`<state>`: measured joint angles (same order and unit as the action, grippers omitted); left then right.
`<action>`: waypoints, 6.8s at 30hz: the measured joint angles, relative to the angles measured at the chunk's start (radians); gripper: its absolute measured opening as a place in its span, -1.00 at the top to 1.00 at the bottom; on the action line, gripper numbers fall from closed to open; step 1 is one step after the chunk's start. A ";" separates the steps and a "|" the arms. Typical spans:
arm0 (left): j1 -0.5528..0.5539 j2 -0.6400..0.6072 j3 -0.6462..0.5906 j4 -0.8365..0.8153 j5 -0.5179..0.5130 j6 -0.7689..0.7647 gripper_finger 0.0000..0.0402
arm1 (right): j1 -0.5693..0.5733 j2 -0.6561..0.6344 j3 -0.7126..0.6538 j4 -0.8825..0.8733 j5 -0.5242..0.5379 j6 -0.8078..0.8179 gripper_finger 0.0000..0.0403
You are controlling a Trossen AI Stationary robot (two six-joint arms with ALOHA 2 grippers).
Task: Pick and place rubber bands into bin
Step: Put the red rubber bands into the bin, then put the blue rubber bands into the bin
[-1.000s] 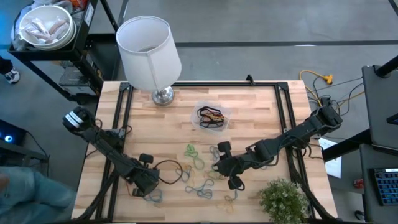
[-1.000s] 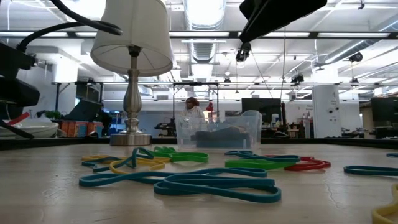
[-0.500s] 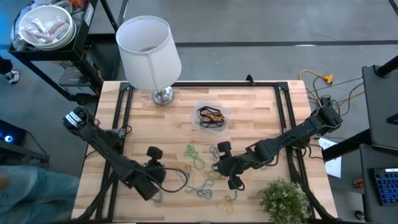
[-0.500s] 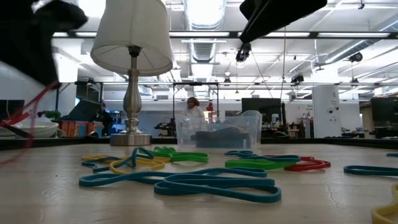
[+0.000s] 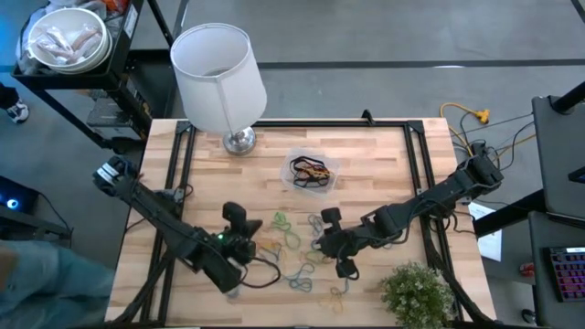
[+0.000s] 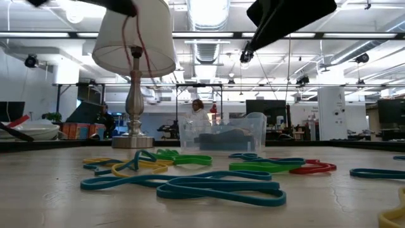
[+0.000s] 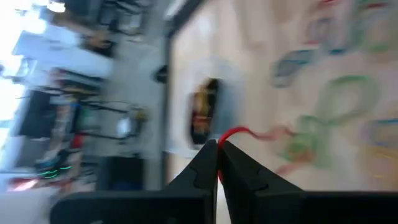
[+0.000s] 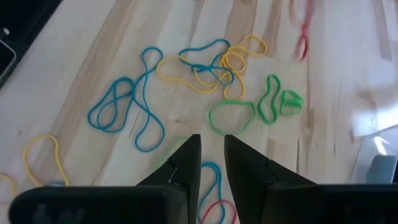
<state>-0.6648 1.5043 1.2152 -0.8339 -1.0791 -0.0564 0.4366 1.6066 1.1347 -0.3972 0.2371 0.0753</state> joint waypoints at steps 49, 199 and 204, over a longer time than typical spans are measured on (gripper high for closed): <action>0.882 0.316 0.018 0.846 0.681 0.612 1.00 | 0.005 -0.016 0.000 -0.436 0.262 0.385 0.71; 0.178 -0.562 -0.655 0.695 0.628 0.219 0.27 | -0.158 0.241 0.208 -0.127 0.427 -0.200 0.96; 0.178 -0.562 -0.655 0.695 0.628 0.219 0.27 | -0.213 0.209 0.232 -0.127 0.450 -0.240 0.96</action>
<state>-0.4868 0.9421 0.5606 -0.1388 -0.4507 0.1628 0.2234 1.8160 1.3670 -0.5247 0.6875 -0.1647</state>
